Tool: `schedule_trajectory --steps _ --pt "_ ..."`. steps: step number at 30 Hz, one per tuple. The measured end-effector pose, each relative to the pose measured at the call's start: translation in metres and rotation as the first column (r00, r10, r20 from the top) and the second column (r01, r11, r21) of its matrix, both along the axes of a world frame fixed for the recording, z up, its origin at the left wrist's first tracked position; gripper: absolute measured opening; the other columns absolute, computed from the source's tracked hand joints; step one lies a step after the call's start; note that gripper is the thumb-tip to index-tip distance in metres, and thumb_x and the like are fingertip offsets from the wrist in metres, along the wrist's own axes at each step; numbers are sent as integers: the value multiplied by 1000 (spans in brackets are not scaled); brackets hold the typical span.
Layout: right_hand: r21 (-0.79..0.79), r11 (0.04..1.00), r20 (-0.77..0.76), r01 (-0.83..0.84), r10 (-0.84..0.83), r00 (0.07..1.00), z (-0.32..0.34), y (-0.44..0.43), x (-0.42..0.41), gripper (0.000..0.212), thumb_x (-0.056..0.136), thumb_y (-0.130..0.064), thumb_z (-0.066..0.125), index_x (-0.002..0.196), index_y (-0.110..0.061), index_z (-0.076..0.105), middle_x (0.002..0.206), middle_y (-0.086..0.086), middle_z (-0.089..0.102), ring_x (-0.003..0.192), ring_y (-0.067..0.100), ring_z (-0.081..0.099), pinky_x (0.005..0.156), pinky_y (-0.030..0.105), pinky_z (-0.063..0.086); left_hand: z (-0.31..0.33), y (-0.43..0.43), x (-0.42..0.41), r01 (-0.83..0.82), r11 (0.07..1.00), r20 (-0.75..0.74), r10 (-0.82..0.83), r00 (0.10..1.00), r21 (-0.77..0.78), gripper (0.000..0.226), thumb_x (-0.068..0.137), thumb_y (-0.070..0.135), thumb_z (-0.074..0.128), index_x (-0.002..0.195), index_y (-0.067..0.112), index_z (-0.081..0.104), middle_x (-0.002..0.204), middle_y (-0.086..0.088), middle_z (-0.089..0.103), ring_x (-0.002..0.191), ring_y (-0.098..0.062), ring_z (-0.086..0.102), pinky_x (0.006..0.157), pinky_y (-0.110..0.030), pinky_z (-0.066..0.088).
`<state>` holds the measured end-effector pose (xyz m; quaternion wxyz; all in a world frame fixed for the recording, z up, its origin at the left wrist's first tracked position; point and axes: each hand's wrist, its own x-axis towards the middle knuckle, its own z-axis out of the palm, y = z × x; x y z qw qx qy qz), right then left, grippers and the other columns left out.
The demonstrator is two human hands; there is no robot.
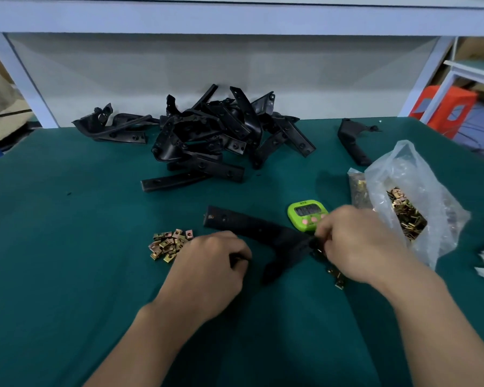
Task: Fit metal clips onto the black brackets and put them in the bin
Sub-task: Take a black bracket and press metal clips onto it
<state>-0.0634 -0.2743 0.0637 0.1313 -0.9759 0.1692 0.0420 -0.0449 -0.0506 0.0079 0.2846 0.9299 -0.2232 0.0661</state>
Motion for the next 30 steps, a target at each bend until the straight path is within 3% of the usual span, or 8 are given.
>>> schedule_trajectory --steps 2,6,13,18,23,27,28,30 --pt "-11 998 -116 -54 53 992 3 4 -5 18 82 -21 77 97 -31 74 98 5 67 91 28 63 72 30 52 -2 2 1 -75 996 14 76 997 -42 17 84 16 74 90 32 78 96 23 72 83 -5 64 79 -32 55" --pt "-36 998 -146 -59 53 988 -1 16 -6 54 81 -19 80 131 -31 63 125 5 64 110 29 63 88 32 54 -3 2 0 -194 979 90 198 976 -55 17 75 31 85 89 38 77 91 22 73 80 -7 65 69 -26 50" --pt "-2 978 -191 -207 203 960 -2 16 -4 8 87 -16 70 88 -23 71 93 2 63 89 25 61 68 27 50 -2 0 -1 -176 976 148 195 970 -131 14 76 24 85 82 35 79 79 30 62 78 -1 61 69 -27 53" --pt "75 950 -217 -303 312 925 -2 13 -6 19 84 -12 70 74 -27 65 83 -13 62 81 9 56 51 15 35 1 -1 -3 -166 965 217 209 953 -201 8 80 27 75 79 34 79 79 26 71 83 -2 59 70 -5 37" --pt "53 928 -202 -368 371 906 -7 19 -6 18 83 -8 68 76 -25 67 77 -9 64 75 11 62 55 19 45 5 -1 -7 -121 958 228 183 956 -261 11 79 24 71 78 32 79 79 23 72 81 -1 60 76 -3 38" --pt "205 942 194 -264 225 955 -4 15 -3 24 84 -13 77 71 -29 65 75 -10 66 69 7 61 59 21 47 8 1 -9 -70 922 178 147 973 -380 15 78 19 72 86 29 81 79 25 69 84 -3 65 77 -7 44" --pt "383 885 295 -266 156 943 -3 19 -3 23 83 -9 77 71 -26 66 72 -7 68 66 12 63 61 26 50 10 2 -9 -48 909 154 122 981 -415 19 78 18 72 90 29 81 84 24 70 87 -4 66 79 -8 44" --pt "769 551 339 -323 76 938 0 34 -7 27 83 5 74 72 -19 68 68 1 68 59 18 62 55 30 49 12 2 -10 -18 882 101 75 992 -471 30 76 20 74 103 32 80 93 22 71 95 -5 67 86 -9 45"
